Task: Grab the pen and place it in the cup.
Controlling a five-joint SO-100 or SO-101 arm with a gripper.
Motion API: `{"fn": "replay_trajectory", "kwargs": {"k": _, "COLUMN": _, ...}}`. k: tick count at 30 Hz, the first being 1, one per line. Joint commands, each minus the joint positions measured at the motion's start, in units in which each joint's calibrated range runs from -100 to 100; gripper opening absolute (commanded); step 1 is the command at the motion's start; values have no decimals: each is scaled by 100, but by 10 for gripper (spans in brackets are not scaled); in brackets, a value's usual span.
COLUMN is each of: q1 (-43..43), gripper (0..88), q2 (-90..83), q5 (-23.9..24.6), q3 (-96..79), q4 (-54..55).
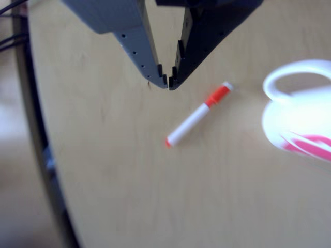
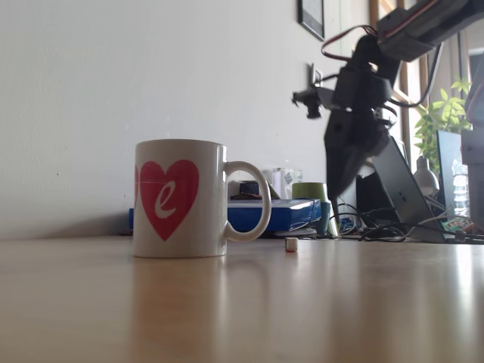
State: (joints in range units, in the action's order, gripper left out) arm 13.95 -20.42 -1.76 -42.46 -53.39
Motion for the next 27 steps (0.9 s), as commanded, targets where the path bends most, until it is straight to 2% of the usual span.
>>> {"fn": "replay_trajectory", "kwargs": {"k": 1, "q1": 19, "gripper": 102, "q2": 59, "q5": 13, "q3": 829, "q4": -76}}
{"fn": "replay_trajectory", "kwargs": {"k": 5, "q1": -122, "gripper": 186, "q2": 324, "q5": 39, "q3": 1480, "q4": -110}}
{"fn": "replay_trajectory", "kwargs": {"k": 8, "q1": -214, "gripper": 204, "q2": 889, "q5": 81, "q3": 1788, "q4": -33}}
{"fn": "replay_trajectory", "kwargs": {"k": 17, "q1": -239, "gripper": 216, "q2": 1777, "q5": 943, "q3": 2223, "q4": 345}}
{"fn": "replay_trajectory", "kwargs": {"k": 27, "q1": -239, "gripper": 215, "q2": 1826, "q5": 1369, "q3": 2259, "q4": 70}}
